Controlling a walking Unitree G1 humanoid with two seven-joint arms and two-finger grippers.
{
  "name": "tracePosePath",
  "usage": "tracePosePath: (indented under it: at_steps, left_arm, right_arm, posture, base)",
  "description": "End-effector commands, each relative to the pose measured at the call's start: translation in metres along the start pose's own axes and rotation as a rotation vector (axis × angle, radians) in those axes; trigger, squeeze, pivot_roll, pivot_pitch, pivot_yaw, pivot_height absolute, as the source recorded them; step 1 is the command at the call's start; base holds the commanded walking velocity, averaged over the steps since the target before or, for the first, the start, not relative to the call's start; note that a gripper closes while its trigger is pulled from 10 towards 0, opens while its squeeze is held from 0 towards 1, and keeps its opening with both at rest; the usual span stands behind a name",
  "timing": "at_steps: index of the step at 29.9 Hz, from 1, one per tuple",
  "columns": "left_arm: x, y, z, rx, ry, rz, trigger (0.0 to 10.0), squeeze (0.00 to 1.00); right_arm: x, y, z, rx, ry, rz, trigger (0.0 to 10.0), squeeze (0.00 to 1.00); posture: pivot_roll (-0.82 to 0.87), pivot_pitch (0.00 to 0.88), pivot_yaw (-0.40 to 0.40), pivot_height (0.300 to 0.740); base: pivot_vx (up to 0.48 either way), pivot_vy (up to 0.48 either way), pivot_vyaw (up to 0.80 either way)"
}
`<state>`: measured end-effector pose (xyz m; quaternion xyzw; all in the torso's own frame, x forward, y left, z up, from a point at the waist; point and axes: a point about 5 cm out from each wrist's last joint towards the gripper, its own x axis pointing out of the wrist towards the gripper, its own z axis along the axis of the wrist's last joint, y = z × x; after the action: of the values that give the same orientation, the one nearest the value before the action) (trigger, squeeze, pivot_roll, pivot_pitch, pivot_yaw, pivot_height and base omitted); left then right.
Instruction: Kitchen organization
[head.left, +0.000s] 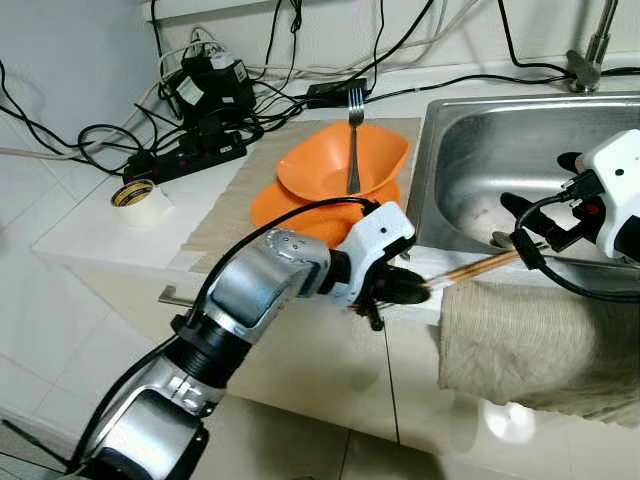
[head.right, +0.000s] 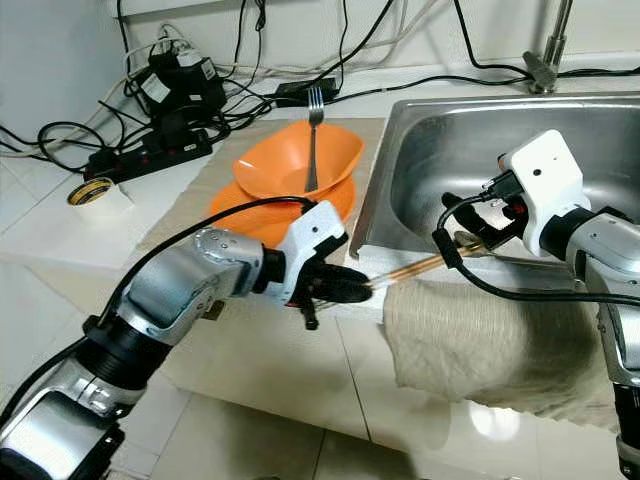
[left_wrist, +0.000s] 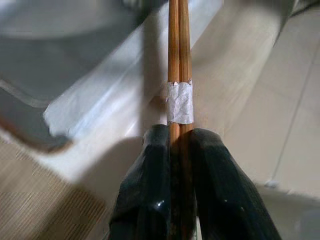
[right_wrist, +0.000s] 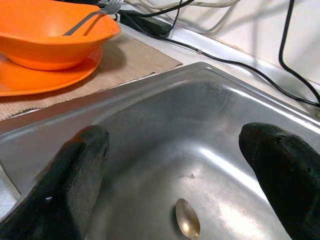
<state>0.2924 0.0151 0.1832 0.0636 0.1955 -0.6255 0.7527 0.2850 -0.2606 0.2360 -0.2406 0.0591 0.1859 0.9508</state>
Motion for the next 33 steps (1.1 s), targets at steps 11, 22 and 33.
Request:
tracePosePath:
  at_steps: [11, 22, 33]
  left_arm:
    - [-0.025, 0.020, 0.023, -0.021, -0.092, 0.126, 0.0, 0.00]
    - [-0.027, 0.034, 0.016, -0.055, -0.087, 0.216, 0.0, 0.00]
    - [-0.023, 0.039, 0.013, -0.076, -0.093, 0.251, 0.0, 0.00]
  right_arm:
    - [0.004, 0.003, 0.005, 0.007, -0.032, 0.002, 10.0, 0.00]
    - [0.006, -0.011, 0.015, 0.101, -0.111, -0.132, 10.0, 0.00]
    - [0.004, -0.024, 0.015, 0.448, -0.236, -0.229, 10.0, 0.00]
  posture:
    - [-0.08, 0.000, 0.209, 0.740]
    - [-0.08, 0.000, 0.207, 0.740]
    - [-0.09, 0.000, 0.204, 0.740]
  base:
    - [0.000, 0.000, 0.00]
    - [0.000, 0.000, 0.00]
    - [0.000, 0.000, 0.00]
